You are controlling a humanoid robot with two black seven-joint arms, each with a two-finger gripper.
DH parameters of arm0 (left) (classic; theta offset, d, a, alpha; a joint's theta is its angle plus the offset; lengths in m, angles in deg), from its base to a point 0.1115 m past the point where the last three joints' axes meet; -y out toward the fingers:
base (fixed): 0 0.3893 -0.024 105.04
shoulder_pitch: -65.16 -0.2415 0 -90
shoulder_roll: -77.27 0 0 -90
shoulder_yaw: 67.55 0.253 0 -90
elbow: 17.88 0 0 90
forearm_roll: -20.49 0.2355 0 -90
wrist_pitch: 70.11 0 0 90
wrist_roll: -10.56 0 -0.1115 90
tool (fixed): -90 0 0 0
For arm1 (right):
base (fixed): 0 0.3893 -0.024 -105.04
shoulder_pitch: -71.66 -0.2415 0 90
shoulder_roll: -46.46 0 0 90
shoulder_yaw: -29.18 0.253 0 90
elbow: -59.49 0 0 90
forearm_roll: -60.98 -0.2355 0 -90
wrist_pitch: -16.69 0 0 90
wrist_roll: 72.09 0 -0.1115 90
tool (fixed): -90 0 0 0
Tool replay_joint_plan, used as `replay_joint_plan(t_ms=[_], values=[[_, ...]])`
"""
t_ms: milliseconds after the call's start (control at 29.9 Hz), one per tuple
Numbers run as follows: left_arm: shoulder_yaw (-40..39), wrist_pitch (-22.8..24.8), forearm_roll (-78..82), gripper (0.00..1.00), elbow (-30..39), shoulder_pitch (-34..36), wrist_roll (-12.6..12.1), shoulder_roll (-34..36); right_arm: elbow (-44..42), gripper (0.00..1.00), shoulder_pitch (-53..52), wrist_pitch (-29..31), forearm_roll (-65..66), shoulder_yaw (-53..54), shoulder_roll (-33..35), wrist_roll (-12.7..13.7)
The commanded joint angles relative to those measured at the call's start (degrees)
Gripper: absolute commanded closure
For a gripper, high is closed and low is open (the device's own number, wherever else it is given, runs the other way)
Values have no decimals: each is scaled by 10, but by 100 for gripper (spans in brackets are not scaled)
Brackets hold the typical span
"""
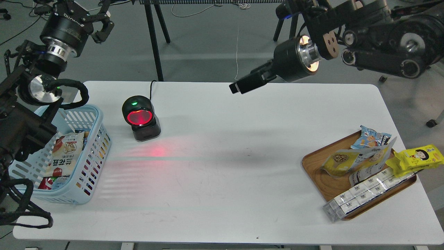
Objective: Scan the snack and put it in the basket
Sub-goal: 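Move the right gripper over the wooden tray toward the yellow pouch, then grasp the yellow snack pouch on the tray with the right gripper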
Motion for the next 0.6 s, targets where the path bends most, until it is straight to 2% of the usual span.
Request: replay_joint_plan(t_ms=[0,134,334,568], values=[[0,0,0,1,0,0,2,-3,28,1,-7,0,115,-32,1,0],[0,0,0,1,0,0,2,-3,51,1,-4,-13,203,-63,10,0],[0,0,0,1,0,0,3,-3,61,3,14,-123,318,-118,11,0],[0,0,1,1,-1,-1,3,-1,54,12,35,-204,405,-183,31,0]])
